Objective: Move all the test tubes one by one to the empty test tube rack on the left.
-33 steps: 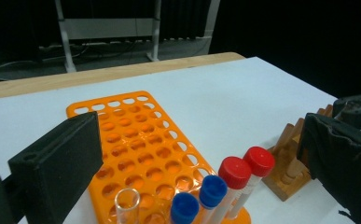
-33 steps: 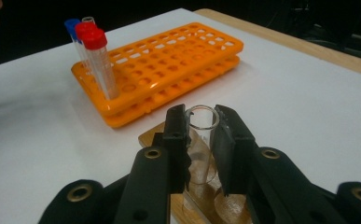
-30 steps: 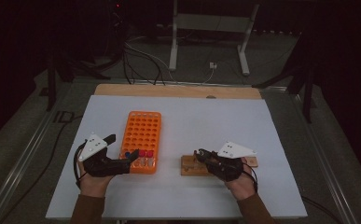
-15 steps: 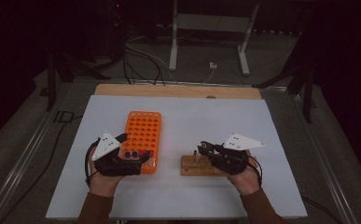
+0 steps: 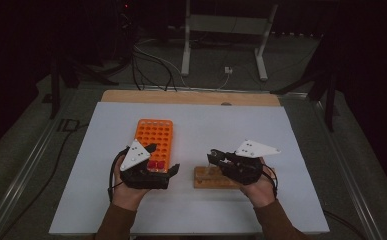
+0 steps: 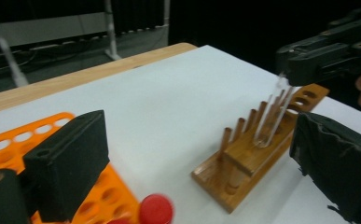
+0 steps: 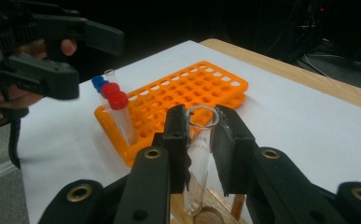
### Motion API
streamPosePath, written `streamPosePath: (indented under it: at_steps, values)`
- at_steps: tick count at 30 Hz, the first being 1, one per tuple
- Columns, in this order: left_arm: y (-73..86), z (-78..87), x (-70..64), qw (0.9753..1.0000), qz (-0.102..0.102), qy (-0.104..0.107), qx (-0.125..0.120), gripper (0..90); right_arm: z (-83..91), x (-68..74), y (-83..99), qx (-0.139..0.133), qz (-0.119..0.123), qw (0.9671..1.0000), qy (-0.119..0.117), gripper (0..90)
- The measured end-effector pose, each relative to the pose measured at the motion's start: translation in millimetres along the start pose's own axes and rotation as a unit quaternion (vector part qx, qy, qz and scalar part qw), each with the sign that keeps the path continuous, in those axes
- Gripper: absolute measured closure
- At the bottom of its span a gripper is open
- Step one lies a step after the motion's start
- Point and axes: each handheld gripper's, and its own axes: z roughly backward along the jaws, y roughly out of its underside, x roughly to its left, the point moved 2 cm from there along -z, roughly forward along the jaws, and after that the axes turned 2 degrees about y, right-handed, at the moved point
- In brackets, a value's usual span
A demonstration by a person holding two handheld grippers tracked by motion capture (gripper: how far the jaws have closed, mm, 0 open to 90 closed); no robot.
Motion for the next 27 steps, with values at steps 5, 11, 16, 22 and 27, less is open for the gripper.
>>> streamPosePath:
  at_steps: [5,11,16,22,27]
  values:
    - [-1.6,-11.4,-10.4,0.9997,-0.008,0.021,0.006,6.9,-4.5,5.6,-4.0,-0.001,0.005,1.0000,-0.008,76.5]
    - [-0.6,-27.0,-23.6,0.9990,-0.015,0.038,0.017,7.3,-9.2,10.7,-6.3,0.000,0.009,0.9998,-0.016,76.4]
    - [3.2,-38.1,-31.6,0.9988,-0.014,0.043,0.018,17.2,-11.2,13.3,-7.0,0.000,0.009,0.9997,-0.022,76.5]
    - [7.3,-50.0,-38.4,0.9977,-0.021,0.059,0.028,41.9,-13.8,16.4,-6.9,0.002,0.010,0.9995,-0.030,76.4]
    - [8.8,-56.3,-40.3,0.9967,-0.021,0.072,0.029,62.2,-16.1,19.0,-5.7,0.004,0.011,0.9993,-0.037,76.4]
